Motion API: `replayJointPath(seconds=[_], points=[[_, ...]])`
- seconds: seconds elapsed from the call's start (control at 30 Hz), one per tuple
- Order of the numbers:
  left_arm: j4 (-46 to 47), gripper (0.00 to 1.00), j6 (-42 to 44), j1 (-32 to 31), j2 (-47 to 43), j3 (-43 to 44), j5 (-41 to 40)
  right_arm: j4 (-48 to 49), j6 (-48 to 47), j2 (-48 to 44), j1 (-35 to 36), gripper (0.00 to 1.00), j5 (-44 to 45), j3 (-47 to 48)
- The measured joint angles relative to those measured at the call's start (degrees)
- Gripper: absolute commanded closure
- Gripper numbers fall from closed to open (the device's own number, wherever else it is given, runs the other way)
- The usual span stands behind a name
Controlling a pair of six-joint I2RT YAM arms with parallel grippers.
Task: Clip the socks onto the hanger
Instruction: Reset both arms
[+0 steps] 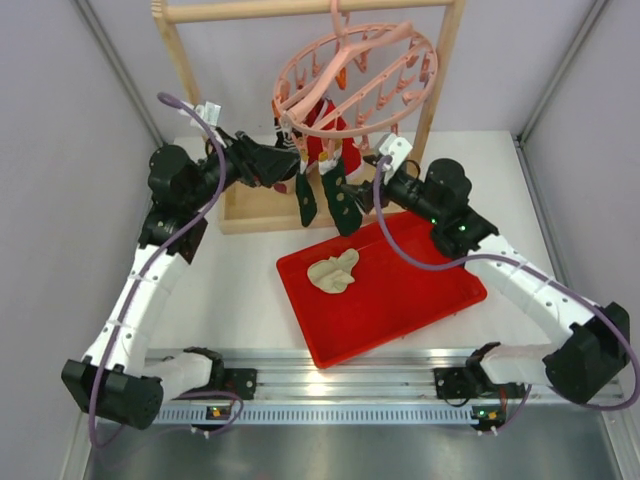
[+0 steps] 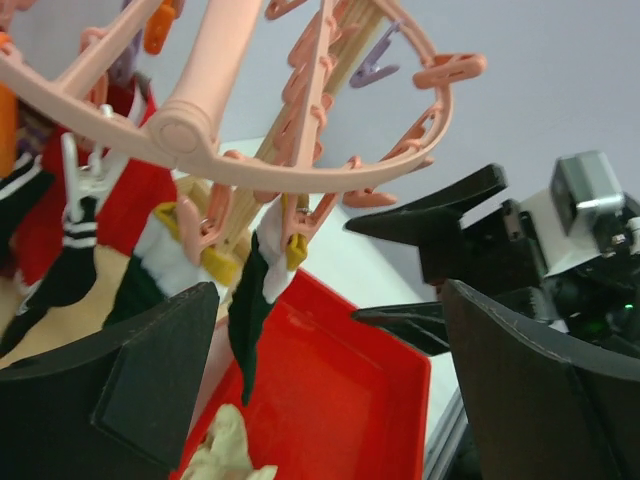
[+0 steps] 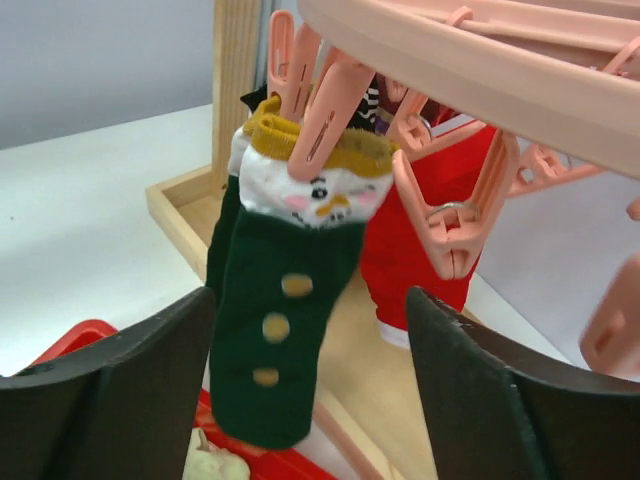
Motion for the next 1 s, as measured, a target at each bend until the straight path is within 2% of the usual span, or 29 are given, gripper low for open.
replayJointPath(seconds=[0.17, 0.33, 0.43, 0.67, 0.83, 1.0], points=[[-20.06, 0.02, 9.01, 1.33, 1.29, 9.55, -1.90, -3.41, 2.14, -7.85, 0.15, 0.04, 2.73, -4.24], [-35.23, 0.02, 18.03, 1.97, 4.02, 13.00, -6.01, -7.54, 4.15, -18.34, -0.81, 0.00, 5.51, -9.55], [-42.49, 0.02, 23.04, 2.19, 5.29, 12.92, -8.57, -11.02, 6.23, -24.39, -4.85, 0.00, 5.55, -11.76], [-47.82, 0.02, 30.49, 2.19, 3.13, 7.67, -15.82, -17.94, 8.72, -36.24, -13.81, 0.00, 7.63, -18.12], [-48.02, 0.02, 31.91, 2.23, -2.78, 0.83, -19.34, -25.35, 10.56, -42.56, -17.46, 0.00, 9.05, -22.58], [-48.19, 0.02, 31.85, 2.45, -7.52, -2.16, -22.49, -29.38, 13.25, -46.60, -23.21, 0.00, 9.20, -24.35]])
